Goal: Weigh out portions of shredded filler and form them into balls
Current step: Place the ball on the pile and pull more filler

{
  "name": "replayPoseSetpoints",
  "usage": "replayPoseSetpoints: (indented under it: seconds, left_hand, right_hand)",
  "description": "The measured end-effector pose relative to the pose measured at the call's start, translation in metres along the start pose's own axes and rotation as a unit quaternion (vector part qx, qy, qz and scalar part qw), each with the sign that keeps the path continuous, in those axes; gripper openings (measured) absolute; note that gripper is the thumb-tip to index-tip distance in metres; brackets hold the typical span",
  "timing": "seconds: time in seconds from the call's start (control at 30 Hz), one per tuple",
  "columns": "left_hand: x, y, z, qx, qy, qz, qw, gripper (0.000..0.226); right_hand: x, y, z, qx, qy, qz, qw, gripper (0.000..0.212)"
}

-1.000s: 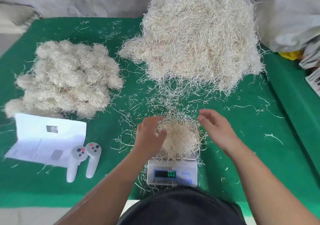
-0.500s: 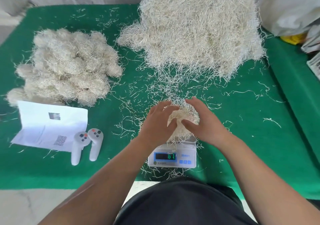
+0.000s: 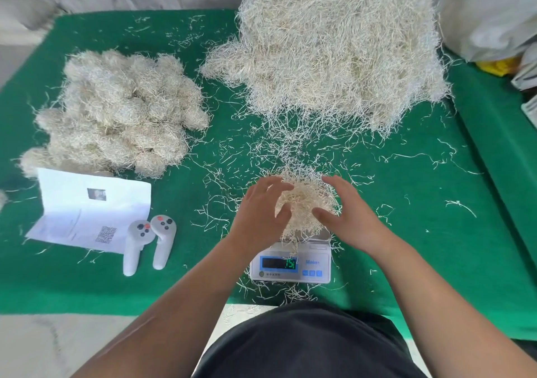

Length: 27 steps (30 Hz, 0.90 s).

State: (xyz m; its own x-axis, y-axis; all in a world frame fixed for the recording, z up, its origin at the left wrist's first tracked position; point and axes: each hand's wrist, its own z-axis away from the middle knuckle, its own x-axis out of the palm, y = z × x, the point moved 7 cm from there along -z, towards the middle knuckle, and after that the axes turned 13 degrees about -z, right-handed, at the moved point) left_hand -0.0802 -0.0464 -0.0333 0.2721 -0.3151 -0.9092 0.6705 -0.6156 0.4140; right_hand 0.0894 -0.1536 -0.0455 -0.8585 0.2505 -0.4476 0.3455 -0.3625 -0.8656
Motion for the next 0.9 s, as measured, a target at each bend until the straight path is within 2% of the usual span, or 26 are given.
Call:
replayPoseSetpoints:
  seconds: [0.37,0.53,0.73,0.9]
  left_hand:
    - [0.019,-0.015,-0.007,-0.031,-0.030,0.031,0.999,0.042]
    - [0.023,-0.019,-0.031,-0.052,-0.019,0.051,0.997,0.040]
    - [0.023,-0.017,-0.104,-0.095,-0.033,0.090,0.991,0.034]
    - [0.037,-0.016,-0.194,-0.139,-0.078,0.140,0.977,0.045]
  right_hand:
    - [0.006,0.016,-0.012,0.024,-0.034,0.017,0.999,0.086]
    - [-0.004,0.015,-0.033,0.013,-0.001,0.011,1.000,0.071]
    - [-0.022,0.016,-0.070,0.022,0.025,-0.017,0.999,0.058]
    - [-0.063,0.037,-0.120,0.051,0.050,-0.035,0.997,0.055]
